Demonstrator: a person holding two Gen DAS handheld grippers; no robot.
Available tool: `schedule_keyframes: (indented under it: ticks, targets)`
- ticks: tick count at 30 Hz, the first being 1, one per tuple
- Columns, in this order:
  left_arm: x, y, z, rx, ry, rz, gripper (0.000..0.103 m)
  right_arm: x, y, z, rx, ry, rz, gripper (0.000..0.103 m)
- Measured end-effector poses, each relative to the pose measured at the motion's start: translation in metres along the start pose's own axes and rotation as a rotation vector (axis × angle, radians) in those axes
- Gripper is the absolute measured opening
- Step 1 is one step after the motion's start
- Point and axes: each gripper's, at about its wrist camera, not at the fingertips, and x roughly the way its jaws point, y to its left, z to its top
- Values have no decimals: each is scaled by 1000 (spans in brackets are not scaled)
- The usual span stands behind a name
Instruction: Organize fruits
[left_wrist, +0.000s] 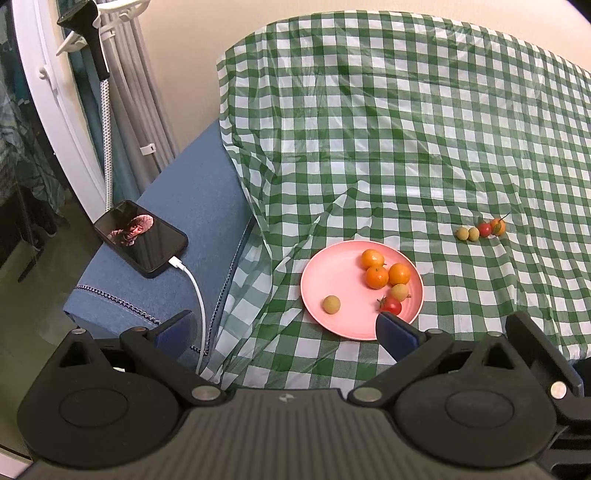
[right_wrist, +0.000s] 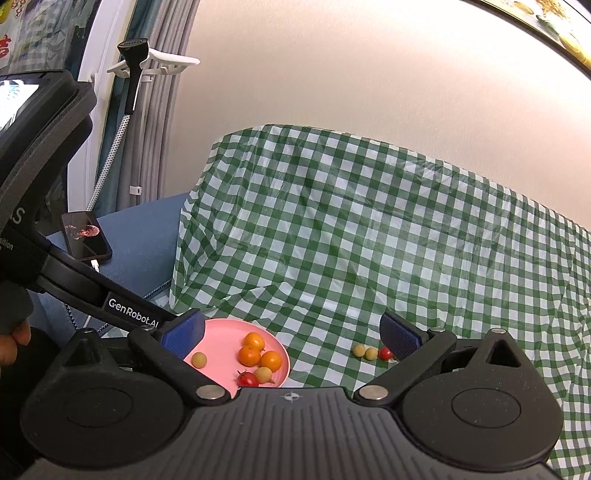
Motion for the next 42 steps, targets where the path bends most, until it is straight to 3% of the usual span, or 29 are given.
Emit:
schedule_keyframes:
  ticks: [30,42]
  targets:
    - [51,-19,2,52,119,7,103,53,-15,-24,103,132,23,100]
    - [84,-60,16,174,178,-5,103,90,-48,-48,226,190,-26,101]
